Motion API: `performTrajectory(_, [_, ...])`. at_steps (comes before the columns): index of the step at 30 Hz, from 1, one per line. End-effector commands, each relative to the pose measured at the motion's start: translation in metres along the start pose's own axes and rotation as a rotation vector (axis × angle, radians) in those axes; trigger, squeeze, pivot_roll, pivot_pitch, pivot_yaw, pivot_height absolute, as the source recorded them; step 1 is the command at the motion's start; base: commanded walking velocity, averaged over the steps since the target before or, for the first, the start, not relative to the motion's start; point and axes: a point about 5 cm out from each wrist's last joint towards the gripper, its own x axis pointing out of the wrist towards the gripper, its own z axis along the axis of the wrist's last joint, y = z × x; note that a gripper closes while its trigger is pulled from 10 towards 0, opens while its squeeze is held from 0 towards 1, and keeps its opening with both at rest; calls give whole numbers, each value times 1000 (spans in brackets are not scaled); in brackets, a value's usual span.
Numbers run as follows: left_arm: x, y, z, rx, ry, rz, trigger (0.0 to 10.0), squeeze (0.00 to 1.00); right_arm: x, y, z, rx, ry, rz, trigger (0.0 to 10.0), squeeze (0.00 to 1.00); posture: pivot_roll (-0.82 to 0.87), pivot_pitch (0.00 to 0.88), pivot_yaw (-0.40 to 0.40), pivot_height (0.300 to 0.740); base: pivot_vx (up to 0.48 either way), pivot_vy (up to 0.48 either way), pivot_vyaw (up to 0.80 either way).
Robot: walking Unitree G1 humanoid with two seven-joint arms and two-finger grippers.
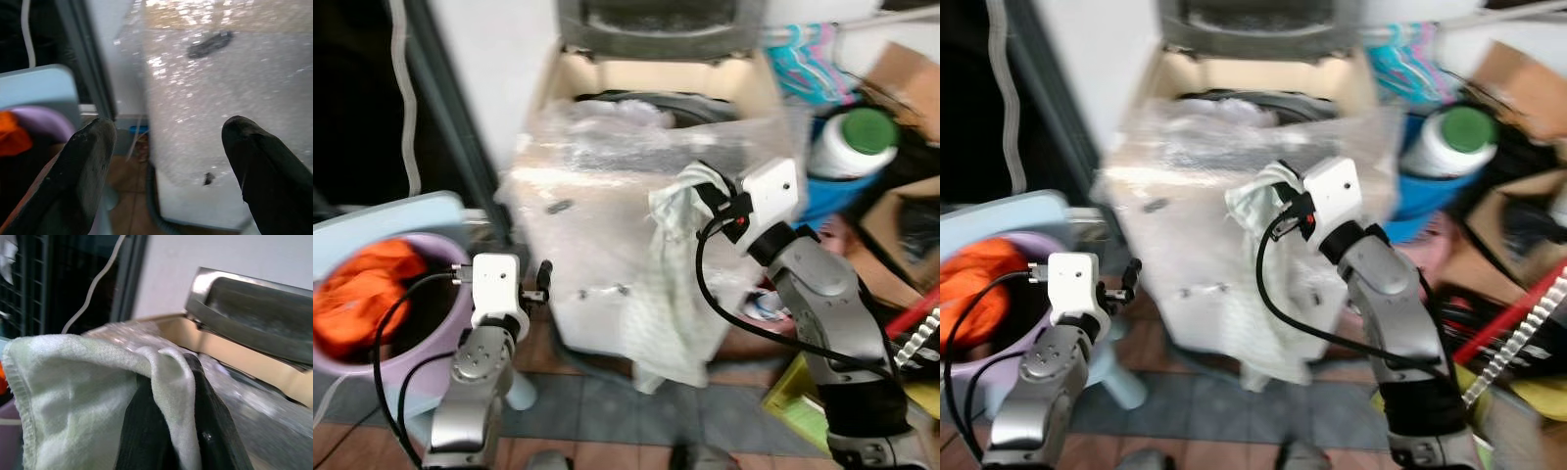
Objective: Clothes washing
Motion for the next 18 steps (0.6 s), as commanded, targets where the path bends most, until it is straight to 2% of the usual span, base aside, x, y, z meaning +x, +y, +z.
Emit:
performTrajectory(1, [-2, 6, 4, 4, -12, 32, 10000, 0, 4, -4, 13, 10, -49, -5, 10000, 0, -42, 31, 28, 740, 322, 356, 781])
performTrajectory(7, [-2, 6, 5, 16, -20, 28, 10000, 0, 13, -11, 23, -15, -81, 24, 10000, 0, -40, 32, 30, 740, 329, 350, 773])
performTrajectory(9, [-1, 5, 6, 23, -31, 16, 10000, 0, 20, -16, 30, -38, -96, 43, 10000, 0, -47, 32, 31, 740, 424, 0, 619])
performTrajectory(11, [1, 4, 6, 8, -29, 20, 10000, 0, 27, -24, 38, -63, -110, 46, 10000, 0, -48, 30, 29, 740, 446, 0, 0])
performTrajectory(12, [3, 4, 7, 7, -30, 19, 10000, 0, 34, -34, 46, -70, -120, 31, 10000, 0, -47, 29, 28, 740, 442, 0, 0])
performTrajectory(14, [3, 3, 7, 8, -30, 19, 10000, 0, 38, -40, 51, -71, -123, 23, 10000, 0, -47, 29, 28, 740, 442, 0, 0])
performTrajectory(16, [3, 2, 7, 8, -32, 16, 10000, 0, 49, -57, 63, -113, -129, -37, 10000, 0, -44, 25, 25, 740, 446, 0, 0])
performTrajectory(18, [3, 1, 6, 13, -33, 13, 10000, 0, 61, -87, 82, -111, -146, -177, 10000, 0, -41, 20, 22, 740, 469, 0, 0])
